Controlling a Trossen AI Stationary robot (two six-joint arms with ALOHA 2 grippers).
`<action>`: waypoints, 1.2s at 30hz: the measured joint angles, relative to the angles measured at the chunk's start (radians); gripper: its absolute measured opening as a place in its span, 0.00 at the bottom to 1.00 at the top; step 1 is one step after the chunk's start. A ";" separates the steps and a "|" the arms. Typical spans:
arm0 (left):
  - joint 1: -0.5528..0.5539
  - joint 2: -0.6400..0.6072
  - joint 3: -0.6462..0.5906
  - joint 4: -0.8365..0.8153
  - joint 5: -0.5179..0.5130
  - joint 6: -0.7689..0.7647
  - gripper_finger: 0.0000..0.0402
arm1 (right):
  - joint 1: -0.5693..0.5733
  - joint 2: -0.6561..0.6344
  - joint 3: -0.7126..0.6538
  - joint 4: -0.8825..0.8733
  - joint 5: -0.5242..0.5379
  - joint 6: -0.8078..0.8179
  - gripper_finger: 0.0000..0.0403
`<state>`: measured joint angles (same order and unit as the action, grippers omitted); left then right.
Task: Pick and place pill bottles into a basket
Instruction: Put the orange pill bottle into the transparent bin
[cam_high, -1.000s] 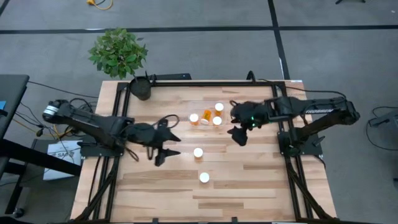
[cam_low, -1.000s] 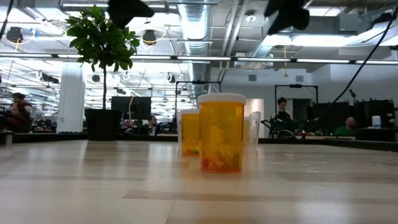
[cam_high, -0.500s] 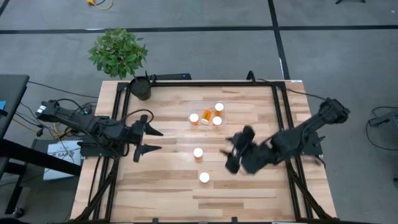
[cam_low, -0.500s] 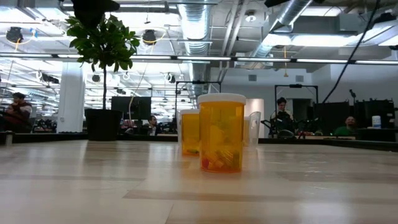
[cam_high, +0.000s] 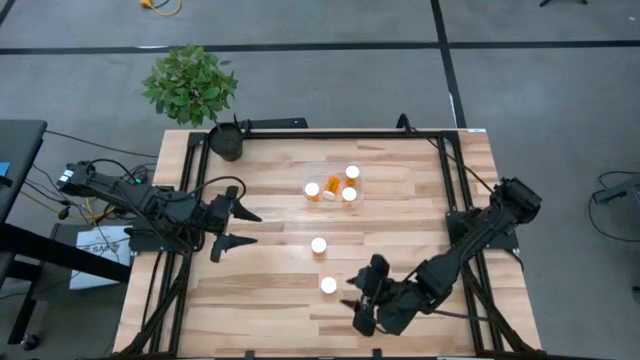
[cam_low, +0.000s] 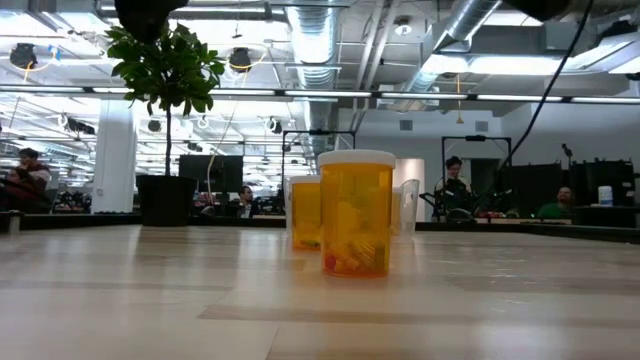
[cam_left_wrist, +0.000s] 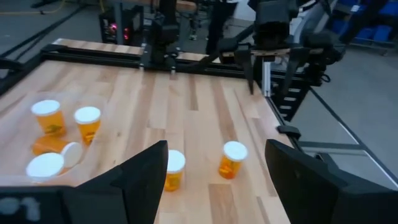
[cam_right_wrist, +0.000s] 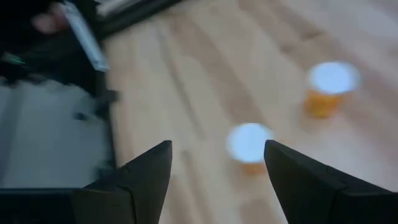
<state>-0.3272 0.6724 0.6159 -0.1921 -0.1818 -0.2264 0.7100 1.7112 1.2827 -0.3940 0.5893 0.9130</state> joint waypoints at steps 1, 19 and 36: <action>0.000 0.000 0.000 -0.001 0.003 0.000 0.64 | -0.004 0.004 0.000 0.032 -0.019 0.004 0.62; 0.000 0.001 0.000 -0.001 0.002 -0.006 0.64 | -0.033 0.012 0.000 0.052 0.013 -0.101 0.62; 0.000 0.001 0.000 0.004 -0.008 -0.009 0.64 | 0.034 0.067 0.000 -0.197 0.197 0.086 0.62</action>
<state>-0.3270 0.6735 0.6162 -0.1883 -0.1897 -0.2355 0.7445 1.7787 1.2831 -0.5908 0.7861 0.9991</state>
